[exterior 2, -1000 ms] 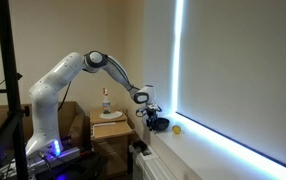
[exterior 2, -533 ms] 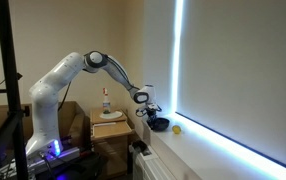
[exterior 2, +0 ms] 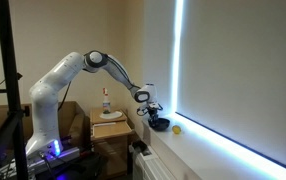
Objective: Remove the blue bowl from the window sill and place it on the nightstand shelf
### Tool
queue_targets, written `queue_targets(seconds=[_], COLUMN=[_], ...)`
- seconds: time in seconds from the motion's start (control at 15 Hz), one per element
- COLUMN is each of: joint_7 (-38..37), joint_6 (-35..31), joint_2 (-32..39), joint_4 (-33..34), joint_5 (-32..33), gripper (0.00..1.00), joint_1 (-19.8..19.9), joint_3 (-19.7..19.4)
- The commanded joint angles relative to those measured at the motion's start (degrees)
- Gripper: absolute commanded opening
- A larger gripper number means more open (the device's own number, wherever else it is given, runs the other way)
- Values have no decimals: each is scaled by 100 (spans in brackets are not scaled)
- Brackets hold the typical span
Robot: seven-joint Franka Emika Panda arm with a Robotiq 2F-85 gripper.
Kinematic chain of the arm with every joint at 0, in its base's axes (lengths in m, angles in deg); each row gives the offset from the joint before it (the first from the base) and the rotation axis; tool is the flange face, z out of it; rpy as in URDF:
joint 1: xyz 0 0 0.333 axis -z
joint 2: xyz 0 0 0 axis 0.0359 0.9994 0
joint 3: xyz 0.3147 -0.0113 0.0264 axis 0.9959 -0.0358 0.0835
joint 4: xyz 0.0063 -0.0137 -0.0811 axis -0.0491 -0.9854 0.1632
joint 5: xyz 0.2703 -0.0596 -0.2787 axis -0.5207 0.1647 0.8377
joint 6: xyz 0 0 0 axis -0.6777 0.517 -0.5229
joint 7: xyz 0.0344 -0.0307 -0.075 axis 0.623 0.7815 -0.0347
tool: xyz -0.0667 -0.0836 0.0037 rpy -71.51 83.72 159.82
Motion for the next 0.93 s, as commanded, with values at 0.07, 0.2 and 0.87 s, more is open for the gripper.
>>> queue_targets(seconds=[0.07, 0.2, 0.87], joint_7=[987, 1789, 3765], joint_6=[-248, -527, -709], joint_2=[-543, -880, -1837], joint_4=[-441, -852, -2225], joint_5=[-215, -246, -299], gripper=[2, 2, 9], joint_1=[470, 638, 749], joint_3=[352, 444, 720])
